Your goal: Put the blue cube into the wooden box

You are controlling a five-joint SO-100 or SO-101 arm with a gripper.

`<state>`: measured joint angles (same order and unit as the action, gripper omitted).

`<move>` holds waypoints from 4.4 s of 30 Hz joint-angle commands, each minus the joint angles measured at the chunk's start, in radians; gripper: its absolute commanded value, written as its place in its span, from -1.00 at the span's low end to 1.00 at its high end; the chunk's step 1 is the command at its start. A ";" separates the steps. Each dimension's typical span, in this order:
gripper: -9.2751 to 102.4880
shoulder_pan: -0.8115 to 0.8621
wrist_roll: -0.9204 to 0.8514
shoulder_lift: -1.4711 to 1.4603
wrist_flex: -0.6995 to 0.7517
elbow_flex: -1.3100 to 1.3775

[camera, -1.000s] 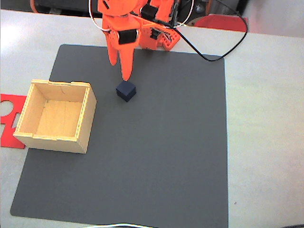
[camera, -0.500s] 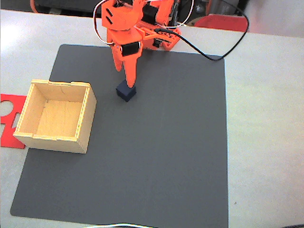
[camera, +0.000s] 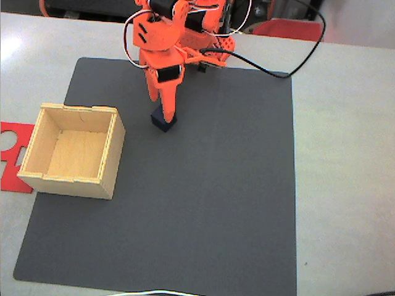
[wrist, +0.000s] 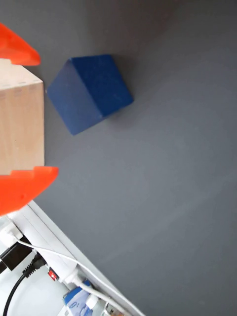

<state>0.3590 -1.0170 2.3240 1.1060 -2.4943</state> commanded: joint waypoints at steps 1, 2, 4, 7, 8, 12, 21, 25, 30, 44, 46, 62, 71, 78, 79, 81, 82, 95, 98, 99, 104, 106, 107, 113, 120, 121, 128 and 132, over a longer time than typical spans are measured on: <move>-0.38 -0.008 0.011 -0.028 -0.043 -0.008; -0.38 -0.008 0.014 -0.040 -0.057 -0.012; -0.38 -0.009 0.018 -0.057 -0.081 -0.025; -0.38 -0.015 0.026 -0.094 -0.109 -0.031; -0.38 -0.017 0.031 -0.107 -0.117 -0.032; -0.50 -0.035 0.054 -0.123 -0.153 -0.057; -0.74 -0.101 0.097 -0.179 -0.215 -0.080; -0.83 -0.120 0.129 -0.172 -0.222 -0.072; -0.83 -0.156 0.166 -0.035 -0.133 -0.008; -0.83 -0.078 0.178 0.267 -0.012 0.436; -0.83 -0.006 0.164 0.291 -0.061 0.434; -0.83 0.402 0.235 -0.098 -0.425 0.514; -0.83 0.337 0.255 -0.344 -0.430 0.647; -0.83 0.275 0.276 -0.489 -0.454 0.718; -0.83 0.270 0.281 -0.508 -0.463 0.718; -0.83 0.262 0.288 -0.548 -0.474 0.718; -0.83 0.259 0.291 -0.566 -0.479 0.716; -0.80 0.206 0.324 -0.730 -0.508 0.706; -0.72 0.193 0.325 -0.741 -0.508 0.689; -0.70 0.189 0.325 -0.742 -0.508 0.683; -0.60 0.179 0.322 -0.742 -0.508 0.653; -0.54 0.179 0.319 -0.742 -0.506 0.649; -0.52 0.179 0.318 -0.742 -0.505 0.647; -0.46 0.184 0.311 -0.729 -0.477 0.641; -0.68 0.172 0.319 -0.592 -0.400 0.634; -0.79 0.166 0.324 -0.548 -0.382 0.634; -0.83 0.086 0.324 -0.149 -0.222 0.634; -0.83 0.003 0.319 0.124 -0.112 0.634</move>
<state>0.4065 -0.6980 2.2580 0.9403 -1.8653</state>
